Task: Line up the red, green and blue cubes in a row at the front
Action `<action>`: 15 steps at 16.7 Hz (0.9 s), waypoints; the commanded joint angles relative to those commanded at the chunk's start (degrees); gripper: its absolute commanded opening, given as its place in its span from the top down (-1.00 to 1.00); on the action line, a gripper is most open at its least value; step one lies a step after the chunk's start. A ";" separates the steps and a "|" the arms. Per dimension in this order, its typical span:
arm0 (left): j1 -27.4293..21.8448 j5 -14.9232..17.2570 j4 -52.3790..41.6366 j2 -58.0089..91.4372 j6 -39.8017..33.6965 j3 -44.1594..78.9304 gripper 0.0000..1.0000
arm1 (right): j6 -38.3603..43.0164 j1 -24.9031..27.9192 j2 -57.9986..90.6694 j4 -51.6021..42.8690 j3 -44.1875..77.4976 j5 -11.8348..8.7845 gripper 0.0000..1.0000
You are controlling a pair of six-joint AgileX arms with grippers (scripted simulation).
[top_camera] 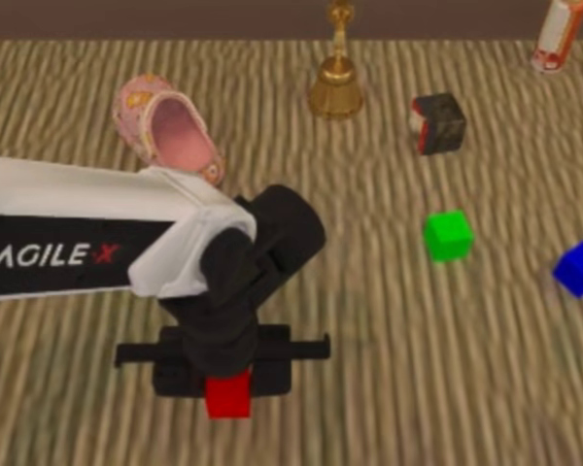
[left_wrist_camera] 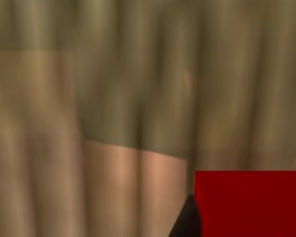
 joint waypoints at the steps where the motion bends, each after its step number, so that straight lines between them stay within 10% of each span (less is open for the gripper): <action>1: 0.00 0.00 0.00 0.00 0.00 0.00 -0.21 | 0.00 0.00 0.00 0.00 0.00 0.00 -1.00; 6: 0.00 0.00 0.00 0.00 0.00 0.00 -0.96 | 0.00 0.00 0.00 0.00 0.00 0.00 -1.00; 15: 0.02 0.00 -0.01 -0.04 0.00 0.01 -1.00 | 0.00 0.00 0.00 0.00 0.00 0.00 -1.00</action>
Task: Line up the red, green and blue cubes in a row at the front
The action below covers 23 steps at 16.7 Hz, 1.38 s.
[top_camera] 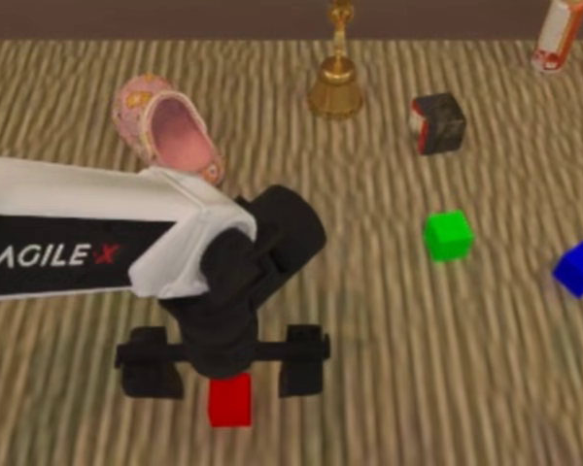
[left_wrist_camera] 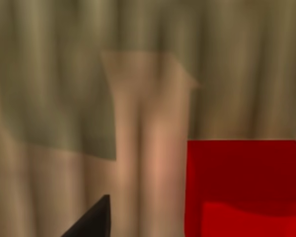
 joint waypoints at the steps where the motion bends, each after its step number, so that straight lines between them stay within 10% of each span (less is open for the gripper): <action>1: -0.02 0.00 -0.19 -0.06 -0.01 0.16 -1.00 | 0.00 0.00 0.00 0.00 0.00 0.00 -1.00; 11: 0.70 -0.04 -15.87 -6.48 -0.55 9.37 -1.00 | 0.00 0.00 0.00 0.00 0.00 0.00 -1.00; 23: 9.52 -0.75 -5.20 -23.53 2.22 -4.52 -1.00 | 1.90 4.21 21.50 -13.30 20.70 0.02 -1.00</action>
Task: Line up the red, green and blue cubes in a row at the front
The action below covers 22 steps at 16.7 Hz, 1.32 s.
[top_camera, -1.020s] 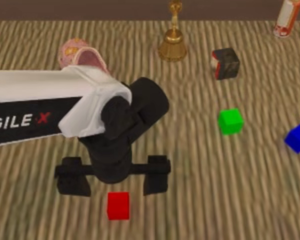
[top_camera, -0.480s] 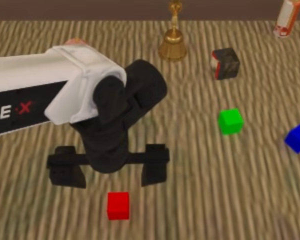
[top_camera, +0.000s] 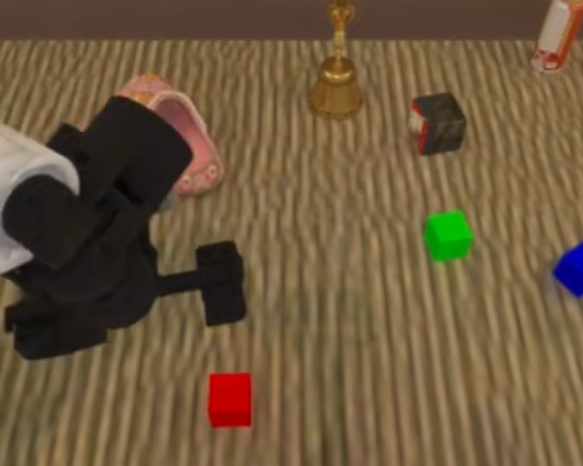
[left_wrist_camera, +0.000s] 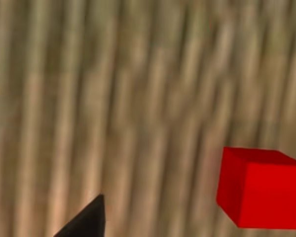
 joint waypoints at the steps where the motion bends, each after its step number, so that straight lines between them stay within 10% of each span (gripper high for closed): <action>1: 2.05 -0.04 2.20 -4.05 0.86 -3.05 -1.00 | 0.40 0.92 5.40 -2.91 4.68 0.00 -1.00; 13: 27.61 0.79 32.30 -59.90 25.25 -45.33 -1.00 | 5.76 12.76 80.70 -42.95 64.06 0.12 -1.00; 22: 35.72 2.15 48.46 -80.25 41.15 -54.89 -1.00 | 8.02 17.53 108.07 -57.44 89.82 0.19 -1.00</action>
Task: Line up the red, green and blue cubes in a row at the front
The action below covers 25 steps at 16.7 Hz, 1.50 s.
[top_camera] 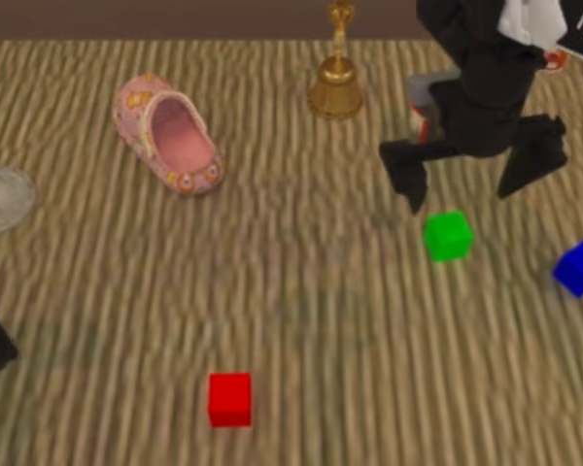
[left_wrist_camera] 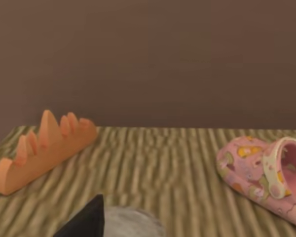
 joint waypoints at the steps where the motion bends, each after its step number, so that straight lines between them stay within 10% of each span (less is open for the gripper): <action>1: 0.18 0.02 0.43 -0.44 0.37 -0.12 -1.00 | 0.04 0.08 0.41 -0.24 0.45 0.01 -1.00; 18: 0.18 0.02 0.43 -0.44 0.37 -0.12 -1.00 | 0.17 0.16 4.89 15.17 -10.48 0.05 -1.00; 25: 0.18 0.02 0.43 -0.44 0.37 -0.12 -1.00 | 0.17 0.16 4.89 15.17 -10.48 0.05 0.06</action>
